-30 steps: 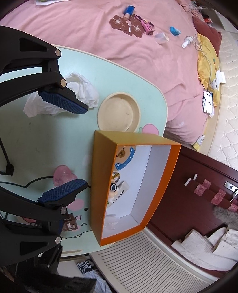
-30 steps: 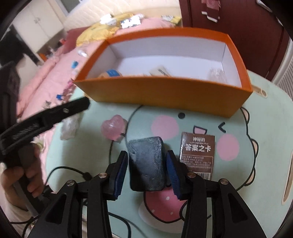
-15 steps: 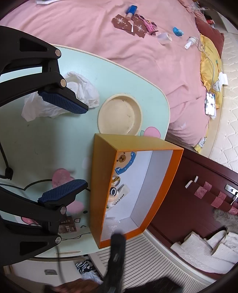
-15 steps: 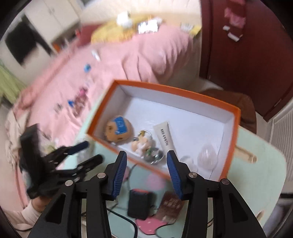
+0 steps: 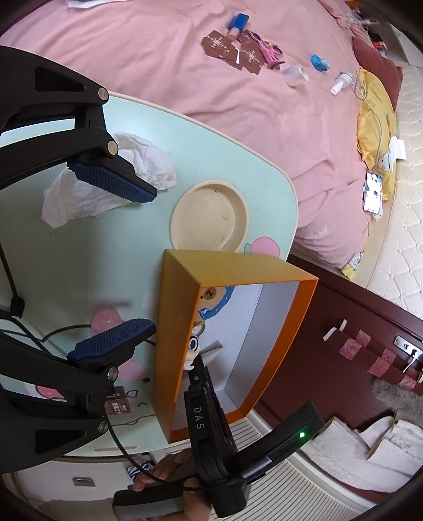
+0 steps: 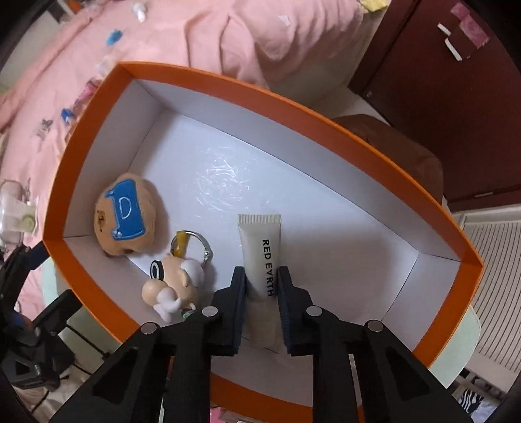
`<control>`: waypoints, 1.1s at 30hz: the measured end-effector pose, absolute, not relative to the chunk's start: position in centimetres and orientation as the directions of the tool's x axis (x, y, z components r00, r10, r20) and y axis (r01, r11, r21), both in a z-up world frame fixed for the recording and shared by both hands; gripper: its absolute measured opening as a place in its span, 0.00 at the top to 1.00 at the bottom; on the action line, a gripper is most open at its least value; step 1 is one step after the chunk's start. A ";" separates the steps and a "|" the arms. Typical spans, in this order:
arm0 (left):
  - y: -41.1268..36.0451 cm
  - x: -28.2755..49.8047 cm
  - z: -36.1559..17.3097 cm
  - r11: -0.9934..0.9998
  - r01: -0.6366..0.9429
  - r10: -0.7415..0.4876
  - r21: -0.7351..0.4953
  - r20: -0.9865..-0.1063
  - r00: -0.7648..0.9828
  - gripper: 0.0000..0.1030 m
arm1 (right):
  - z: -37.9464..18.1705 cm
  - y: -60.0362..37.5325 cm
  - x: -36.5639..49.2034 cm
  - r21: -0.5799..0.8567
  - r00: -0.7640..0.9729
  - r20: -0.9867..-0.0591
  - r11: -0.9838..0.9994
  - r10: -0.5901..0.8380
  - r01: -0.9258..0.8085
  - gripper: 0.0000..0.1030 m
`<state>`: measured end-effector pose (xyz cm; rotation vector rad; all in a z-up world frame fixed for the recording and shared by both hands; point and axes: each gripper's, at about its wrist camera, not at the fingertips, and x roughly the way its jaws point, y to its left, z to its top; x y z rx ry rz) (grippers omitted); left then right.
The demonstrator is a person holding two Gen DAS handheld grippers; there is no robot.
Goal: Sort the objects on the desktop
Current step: 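Grasp the white RED EARTH tube with the right tool, place it on the table, then grasp the cartoon doll keychain in the box with the left tool and lift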
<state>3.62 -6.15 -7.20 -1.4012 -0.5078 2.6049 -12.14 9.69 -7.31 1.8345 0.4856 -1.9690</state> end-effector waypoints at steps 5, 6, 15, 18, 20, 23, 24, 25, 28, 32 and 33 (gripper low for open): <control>-5.8 3.4 -6.4 -0.935 -0.002 0.296 -0.355 -0.777 -0.555 0.28 | -4.2 12.2 -11.7 0.100 -0.144 -0.972 -0.885 -0.183 0.455 0.82; -5.7 3.3 -6.1 -0.934 -0.017 0.305 -0.356 -0.775 -0.554 0.28 | -3.3 12.8 -11.5 0.119 -0.162 -0.964 -0.888 -0.210 0.445 0.82; -2.7 -0.3 -2.1 -0.917 -0.171 0.395 -0.360 -0.771 -0.499 0.28 | 3.6 17.8 -5.8 0.345 -0.287 -0.827 -0.839 -0.484 0.422 0.82; -1.6 -2.0 -1.9 -0.911 -0.192 0.412 -0.365 -0.791 -0.451 0.28 | 3.5 18.8 -2.9 0.372 -0.312 -0.795 -0.824 -0.520 0.427 0.82; -0.9 -3.0 -1.8 -0.907 -0.204 0.421 -0.368 -0.804 -0.421 0.28 | 2.4 19.0 -1.4 0.363 -0.320 -0.802 -0.837 -0.504 0.410 0.82; 0.1 -4.4 -2.1 -0.911 -0.212 0.411 -0.355 -0.831 -0.375 0.28 | -0.2 19.3 0.8 0.344 -0.309 -0.831 -0.864 -0.462 0.366 0.82; 0.4 -4.8 -2.3 -0.915 -0.210 0.399 -0.344 -0.844 -0.358 0.28 | -1.2 19.3 1.3 0.338 -0.299 -0.844 -0.875 -0.445 0.347 0.82; 0.8 -5.3 -2.6 -0.922 -0.206 0.382 -0.328 -0.859 -0.341 0.28 | -2.1 19.3 1.8 0.336 -0.286 -0.854 -0.881 -0.434 0.333 0.82; 1.5 -5.8 -3.1 -0.924 -0.206 0.375 -0.323 -0.872 -0.315 0.28 | -4.9 19.2 2.8 0.365 -0.243 -0.868 -0.889 -0.432 0.278 0.82; 2.0 -6.1 -4.0 -0.920 -0.195 0.385 -0.341 -0.880 -0.279 0.28 | -6.3 19.0 3.7 0.409 -0.260 -0.845 -0.879 -0.467 0.246 0.82; 2.2 -6.2 -4.2 -0.920 -0.191 0.386 -0.344 -0.882 -0.271 0.28 | -6.2 19.0 3.9 0.415 -0.270 -0.840 -0.877 -0.471 0.240 0.81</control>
